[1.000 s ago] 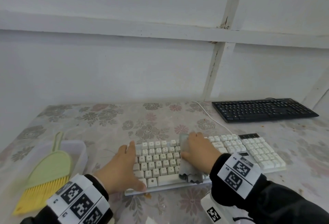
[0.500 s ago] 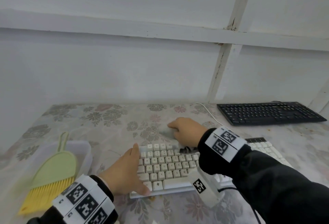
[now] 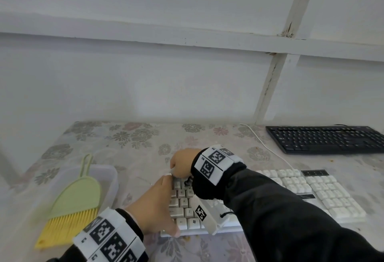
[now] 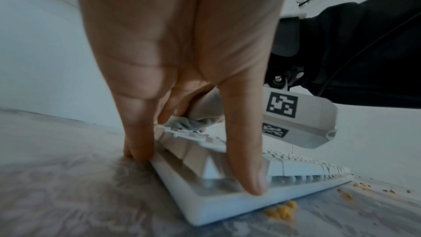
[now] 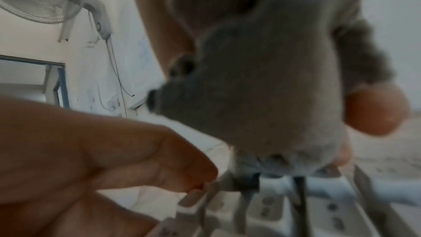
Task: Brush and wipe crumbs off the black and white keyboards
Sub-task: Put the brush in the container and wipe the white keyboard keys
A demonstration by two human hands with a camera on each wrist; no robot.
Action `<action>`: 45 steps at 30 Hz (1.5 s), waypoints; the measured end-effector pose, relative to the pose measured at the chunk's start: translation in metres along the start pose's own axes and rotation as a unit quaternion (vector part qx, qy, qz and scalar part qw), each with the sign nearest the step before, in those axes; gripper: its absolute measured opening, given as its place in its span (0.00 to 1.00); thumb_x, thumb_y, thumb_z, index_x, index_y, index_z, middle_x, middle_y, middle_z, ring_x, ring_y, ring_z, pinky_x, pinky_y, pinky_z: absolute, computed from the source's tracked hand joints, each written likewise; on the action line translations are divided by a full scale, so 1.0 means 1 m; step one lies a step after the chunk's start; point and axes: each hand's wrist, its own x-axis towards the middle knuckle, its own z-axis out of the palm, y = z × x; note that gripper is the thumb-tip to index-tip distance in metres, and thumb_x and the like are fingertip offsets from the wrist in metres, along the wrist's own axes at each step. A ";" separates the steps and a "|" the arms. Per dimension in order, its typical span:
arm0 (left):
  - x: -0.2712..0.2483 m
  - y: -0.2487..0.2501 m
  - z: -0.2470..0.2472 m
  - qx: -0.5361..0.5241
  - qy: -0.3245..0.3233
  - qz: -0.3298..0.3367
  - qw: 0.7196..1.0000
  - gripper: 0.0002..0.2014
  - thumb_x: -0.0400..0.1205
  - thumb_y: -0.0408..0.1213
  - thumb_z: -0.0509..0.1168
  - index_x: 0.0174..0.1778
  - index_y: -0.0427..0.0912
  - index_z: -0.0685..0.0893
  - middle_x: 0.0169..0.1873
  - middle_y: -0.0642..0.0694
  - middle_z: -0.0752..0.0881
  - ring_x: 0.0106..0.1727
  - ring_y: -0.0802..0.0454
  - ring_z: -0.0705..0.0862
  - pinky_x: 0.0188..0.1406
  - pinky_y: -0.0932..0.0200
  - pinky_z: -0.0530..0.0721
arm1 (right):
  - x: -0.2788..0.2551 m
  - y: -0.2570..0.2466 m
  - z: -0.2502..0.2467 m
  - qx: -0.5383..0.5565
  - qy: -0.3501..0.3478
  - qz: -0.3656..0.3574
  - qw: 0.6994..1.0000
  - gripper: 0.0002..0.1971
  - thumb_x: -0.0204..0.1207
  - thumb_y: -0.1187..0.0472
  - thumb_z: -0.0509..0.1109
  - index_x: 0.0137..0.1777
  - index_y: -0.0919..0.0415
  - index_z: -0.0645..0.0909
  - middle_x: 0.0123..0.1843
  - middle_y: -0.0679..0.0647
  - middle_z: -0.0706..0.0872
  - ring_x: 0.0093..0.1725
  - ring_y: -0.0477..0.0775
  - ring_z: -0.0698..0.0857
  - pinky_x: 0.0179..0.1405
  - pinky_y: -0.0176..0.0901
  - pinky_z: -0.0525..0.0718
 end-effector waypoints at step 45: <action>-0.006 0.017 -0.003 0.049 -0.018 -0.099 0.994 0.51 0.64 0.47 0.77 0.76 0.52 0.51 0.50 0.60 0.73 0.52 0.59 0.76 0.47 0.68 0.75 | -0.072 0.101 -0.027 0.098 0.039 0.015 0.994 0.17 0.81 0.52 0.66 0.63 0.61 0.83 0.58 0.54 0.87 0.34 0.44 0.79 0.32 0.30 0.77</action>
